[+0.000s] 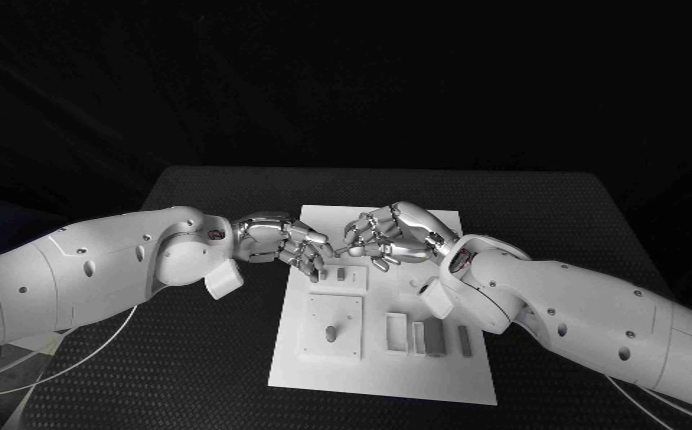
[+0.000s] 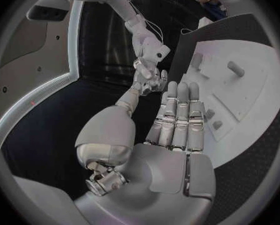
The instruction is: Assemble the parts on the task board
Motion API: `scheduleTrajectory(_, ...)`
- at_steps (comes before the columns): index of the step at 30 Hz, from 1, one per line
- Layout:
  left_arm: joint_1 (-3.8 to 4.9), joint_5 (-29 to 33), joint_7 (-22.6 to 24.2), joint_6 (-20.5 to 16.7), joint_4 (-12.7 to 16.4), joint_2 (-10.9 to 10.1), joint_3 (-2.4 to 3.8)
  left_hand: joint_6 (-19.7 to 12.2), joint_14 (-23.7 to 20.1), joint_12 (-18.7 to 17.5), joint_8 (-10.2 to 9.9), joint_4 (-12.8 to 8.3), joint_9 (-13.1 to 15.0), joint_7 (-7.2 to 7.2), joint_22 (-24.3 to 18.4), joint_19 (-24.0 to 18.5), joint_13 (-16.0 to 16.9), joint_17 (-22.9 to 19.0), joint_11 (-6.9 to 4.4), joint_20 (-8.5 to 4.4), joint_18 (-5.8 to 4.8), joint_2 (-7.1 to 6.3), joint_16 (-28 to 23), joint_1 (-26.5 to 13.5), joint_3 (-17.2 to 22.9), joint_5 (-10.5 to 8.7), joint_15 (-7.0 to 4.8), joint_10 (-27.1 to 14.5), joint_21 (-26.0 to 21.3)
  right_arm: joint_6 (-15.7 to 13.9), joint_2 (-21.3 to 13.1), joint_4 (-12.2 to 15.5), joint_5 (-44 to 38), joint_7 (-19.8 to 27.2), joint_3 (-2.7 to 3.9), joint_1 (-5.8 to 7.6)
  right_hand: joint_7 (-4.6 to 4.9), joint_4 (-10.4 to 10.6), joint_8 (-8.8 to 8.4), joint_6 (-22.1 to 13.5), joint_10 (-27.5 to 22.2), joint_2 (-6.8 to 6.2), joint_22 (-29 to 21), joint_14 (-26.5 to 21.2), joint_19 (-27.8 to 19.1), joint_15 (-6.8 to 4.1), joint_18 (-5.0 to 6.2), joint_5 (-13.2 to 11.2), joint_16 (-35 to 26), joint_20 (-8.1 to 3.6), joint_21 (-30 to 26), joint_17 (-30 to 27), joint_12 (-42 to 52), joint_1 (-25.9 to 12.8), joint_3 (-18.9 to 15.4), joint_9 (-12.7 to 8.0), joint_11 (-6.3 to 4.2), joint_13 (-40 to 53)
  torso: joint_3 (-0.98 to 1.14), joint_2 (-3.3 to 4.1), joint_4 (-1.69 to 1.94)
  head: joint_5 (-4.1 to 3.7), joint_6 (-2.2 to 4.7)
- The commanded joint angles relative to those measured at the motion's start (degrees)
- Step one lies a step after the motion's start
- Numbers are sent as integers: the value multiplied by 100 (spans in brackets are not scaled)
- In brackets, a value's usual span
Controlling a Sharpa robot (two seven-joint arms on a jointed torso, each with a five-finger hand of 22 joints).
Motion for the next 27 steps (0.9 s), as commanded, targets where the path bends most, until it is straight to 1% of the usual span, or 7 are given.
scheduleTrajectory(1,4,160,-62,-457,-109,-39,5,-66,-31,-11,-27,32,-6,4,-2,-18,10,-5,9,38,-23,-15,-29,-55,1,-4,10,-41,25,131,-35,-52,-973,-133,1,-1,-6,8,22,36,124,-34,123,-5,15,-57,491,40,-39,-45,29,-4,30,36,40,12,-83,14,-6,-3,-1,7,-2)
scheduleTrajectory(3,5,201,15,-879,-182,-62,6,-78,-24,-9,-28,45,-3,9,1,-12,14,-4,12,37,-18,-19,-24,-89,3,-4,9,-47,29,226,-47,-68,-1371,-199,1,1,-7,8,25,38,125,-42,124,-3,15,-59,491,40,-39,-46,30,-4,32,38,44,19,-85,20,-7,-4,0,9,-3)
scheduleTrajectory(5,6,458,131,-1559,-196,-83,7,10,40,43,32,62,27,1,18,41,48,12,-20,21,4,-10,17,-131,16,-2,-14,40,58,355,-49,-63,-1796,-311,1,15,-10,8,29,42,128,-49,124,-1,16,-62,491,40,-38,-48,32,-3,35,42,49,28,-88,28,-5,-4,1,17,-11)
scheduleTrajectory(8,8,806,399,-2103,-211,-123,14,105,102,65,95,34,57,-44,44,106,82,25,-53,-4,20,-2,56,-126,58,-4,-49,94,90,491,-40,-4,-2753,-599,1,94,-18,6,37,49,132,-77,126,4,19,-69,491,41,-35,-55,39,1,41,62,64,47,-95,46,-2,-1,6,25,-31)
scheduleTrajectory(21,11,931,496,-2223,-180,-99,48,144,111,55,122,29,70,-60,58,115,100,19,-58,-12,14,12,56,-179,83,-4,-56,98,90,910,169,182,-5294,-1250,-28,484,-34,9,54,78,149,-148,131,27,51,-82,491,38,-8,-72,75,20,58,108,95,100,-109,102,-13,-2,-1,72,-158)
scheduleTrajectory(24,14,931,515,-2231,-179,-96,52,147,109,51,124,27,71,-61,59,112,102,17,-56,-12,12,8,54,-188,86,-4,-55,93,88,1027,242,207,-5753,-1334,-181,541,-37,9,56,84,154,-160,131,31,53,-83,491,38,-4,-74,80,23,61,111,98,106,-111,110,-17,-3,4,89,-191)
scheduleTrajectory(27,14,933,549,-2255,-212,-69,56,153,106,48,128,25,73,-63,61,110,104,16,-56,-12,11,7,51,-196,90,-4,-54,91,86,1089,333,176,-6057,-1406,-417,599,-40,10,58,90,158,-172,131,33,54,-84,491,39,-2,-74,83,24,63,115,102,112,-112,117,-19,-6,-3,98,-222)
